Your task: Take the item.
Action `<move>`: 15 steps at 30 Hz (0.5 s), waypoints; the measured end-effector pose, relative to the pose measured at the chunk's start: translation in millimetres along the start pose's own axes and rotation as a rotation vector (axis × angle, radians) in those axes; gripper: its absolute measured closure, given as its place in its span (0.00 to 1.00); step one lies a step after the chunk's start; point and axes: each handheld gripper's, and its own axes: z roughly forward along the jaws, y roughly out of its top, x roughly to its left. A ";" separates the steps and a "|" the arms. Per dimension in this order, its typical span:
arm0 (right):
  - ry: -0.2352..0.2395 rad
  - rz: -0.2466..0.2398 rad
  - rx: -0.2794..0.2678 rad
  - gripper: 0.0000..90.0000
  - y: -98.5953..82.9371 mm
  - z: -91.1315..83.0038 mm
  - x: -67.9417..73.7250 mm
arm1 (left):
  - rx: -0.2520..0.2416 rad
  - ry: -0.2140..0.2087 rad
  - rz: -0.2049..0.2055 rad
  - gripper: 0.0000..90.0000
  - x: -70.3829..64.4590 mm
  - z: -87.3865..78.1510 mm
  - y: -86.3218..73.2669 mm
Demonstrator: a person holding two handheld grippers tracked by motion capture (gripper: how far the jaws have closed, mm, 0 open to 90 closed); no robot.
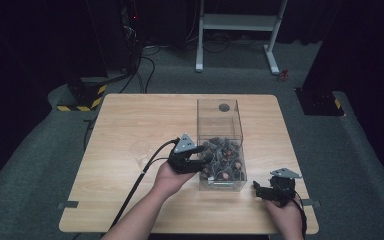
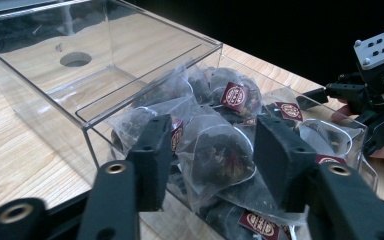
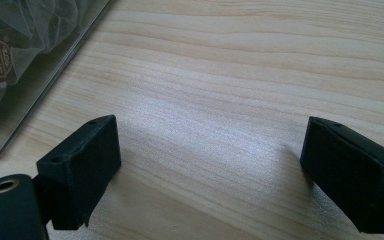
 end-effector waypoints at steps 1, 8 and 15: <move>0.000 0.001 0.000 0.10 0.0 -0.1 0.1 | 0.007 0.000 0.007 0.60 -1.1 1.2 -0.4; 0.001 0.001 0.000 0.10 -0.1 -0.3 0.1 | 0.019 -0.005 0.012 0.76 -3.6 3.6 -2.3; 0.002 0.000 0.000 0.10 -0.1 -0.3 0.1 | 0.020 -0.004 0.027 0.93 -3.9 2.6 -2.6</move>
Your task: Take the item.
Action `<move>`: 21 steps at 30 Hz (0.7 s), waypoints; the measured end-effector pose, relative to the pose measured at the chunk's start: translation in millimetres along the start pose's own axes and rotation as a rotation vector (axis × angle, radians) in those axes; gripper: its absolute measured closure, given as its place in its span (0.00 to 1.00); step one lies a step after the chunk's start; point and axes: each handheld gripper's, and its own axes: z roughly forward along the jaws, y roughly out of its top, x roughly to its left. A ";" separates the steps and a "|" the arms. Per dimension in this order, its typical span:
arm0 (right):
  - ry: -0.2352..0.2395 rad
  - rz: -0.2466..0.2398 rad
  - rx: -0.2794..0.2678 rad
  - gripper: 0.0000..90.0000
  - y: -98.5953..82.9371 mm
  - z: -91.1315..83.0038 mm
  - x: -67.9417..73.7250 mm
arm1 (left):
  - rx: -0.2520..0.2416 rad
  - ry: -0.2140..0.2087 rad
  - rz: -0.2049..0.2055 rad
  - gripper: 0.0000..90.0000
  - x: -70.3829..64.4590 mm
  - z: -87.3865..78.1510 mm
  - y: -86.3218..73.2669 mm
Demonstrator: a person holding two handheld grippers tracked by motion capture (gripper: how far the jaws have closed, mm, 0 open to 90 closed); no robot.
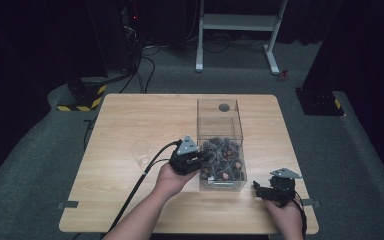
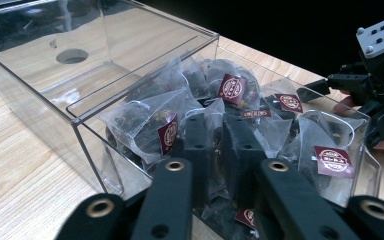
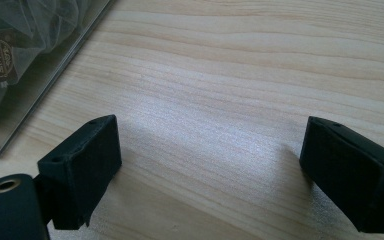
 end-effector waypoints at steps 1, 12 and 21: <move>0.000 0.000 0.000 0.10 0.0 0.0 0.0 | 0.000 -0.003 0.002 0.95 -0.1 -0.1 -0.1; 0.001 -0.002 -0.001 0.11 -0.3 -0.2 0.2 | -0.018 -0.023 0.026 0.99 -3.2 -2.4 0.1; 0.002 -0.002 -0.003 0.11 -0.3 -0.1 0.2 | -0.052 -0.025 0.010 0.99 -2.0 -9.3 2.3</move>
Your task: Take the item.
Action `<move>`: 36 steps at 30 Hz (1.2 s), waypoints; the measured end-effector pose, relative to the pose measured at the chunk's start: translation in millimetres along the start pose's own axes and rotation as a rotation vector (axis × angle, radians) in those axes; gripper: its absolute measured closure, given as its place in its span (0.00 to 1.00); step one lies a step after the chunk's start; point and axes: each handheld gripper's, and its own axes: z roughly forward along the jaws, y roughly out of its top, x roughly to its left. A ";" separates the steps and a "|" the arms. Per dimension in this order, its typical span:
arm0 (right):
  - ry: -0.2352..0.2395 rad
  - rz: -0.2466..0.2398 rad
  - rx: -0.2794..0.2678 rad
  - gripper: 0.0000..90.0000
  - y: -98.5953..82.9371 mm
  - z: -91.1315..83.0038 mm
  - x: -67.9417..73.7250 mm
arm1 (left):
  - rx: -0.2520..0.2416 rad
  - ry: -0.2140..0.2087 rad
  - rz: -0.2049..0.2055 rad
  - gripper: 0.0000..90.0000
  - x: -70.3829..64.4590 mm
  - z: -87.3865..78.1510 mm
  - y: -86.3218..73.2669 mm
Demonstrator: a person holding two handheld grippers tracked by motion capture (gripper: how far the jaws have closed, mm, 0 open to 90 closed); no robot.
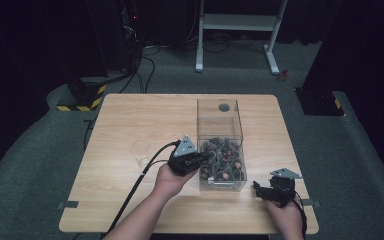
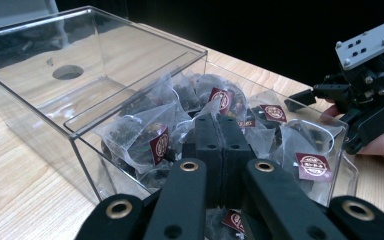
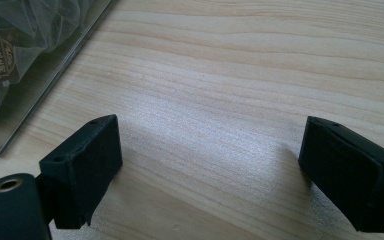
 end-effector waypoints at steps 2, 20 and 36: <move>0.000 0.000 0.000 0.11 0.0 0.0 0.0 | -0.001 -0.001 0.003 1.00 0.5 -0.8 0.3; 0.001 -0.001 0.000 0.11 0.0 -0.1 0.0 | -0.050 0.020 -0.034 1.00 9.3 -17.8 1.9; 0.001 -0.002 0.001 0.11 0.0 -0.2 0.0 | -0.082 0.059 -0.043 1.00 22.3 -37.5 5.7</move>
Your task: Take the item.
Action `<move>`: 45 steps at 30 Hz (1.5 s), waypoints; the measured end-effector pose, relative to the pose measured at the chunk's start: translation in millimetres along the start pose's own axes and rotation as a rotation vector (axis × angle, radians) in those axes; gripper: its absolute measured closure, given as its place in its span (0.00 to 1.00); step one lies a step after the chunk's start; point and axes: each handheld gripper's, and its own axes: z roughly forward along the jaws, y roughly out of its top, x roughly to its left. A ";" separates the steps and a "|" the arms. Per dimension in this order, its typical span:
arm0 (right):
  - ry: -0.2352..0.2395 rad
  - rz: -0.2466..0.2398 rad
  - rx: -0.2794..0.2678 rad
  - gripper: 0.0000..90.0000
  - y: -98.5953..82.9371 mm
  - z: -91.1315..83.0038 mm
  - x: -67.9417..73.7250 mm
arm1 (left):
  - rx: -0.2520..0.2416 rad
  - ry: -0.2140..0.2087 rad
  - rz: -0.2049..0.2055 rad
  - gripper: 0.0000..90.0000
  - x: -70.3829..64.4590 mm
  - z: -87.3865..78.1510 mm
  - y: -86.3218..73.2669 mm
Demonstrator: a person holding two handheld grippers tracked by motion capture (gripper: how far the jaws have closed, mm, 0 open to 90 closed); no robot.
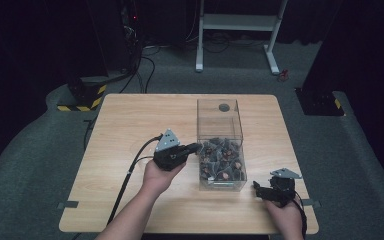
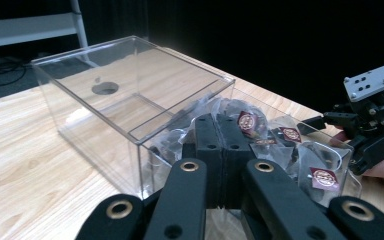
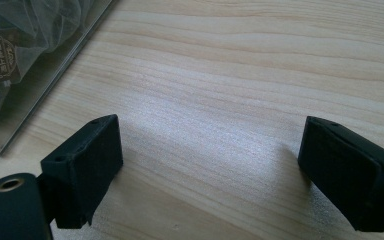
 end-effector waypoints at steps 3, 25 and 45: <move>0.000 0.000 0.000 0.11 0.0 0.0 0.0 | -0.003 0.009 -0.003 1.00 3.8 -4.5 0.2; 0.000 0.000 -0.002 0.11 0.0 0.1 0.0 | -0.010 0.089 -0.029 1.00 29.9 -32.8 -7.9; 0.000 0.000 0.000 0.11 0.0 0.0 0.0 | -0.011 0.137 -0.054 1.00 46.8 -46.4 -12.5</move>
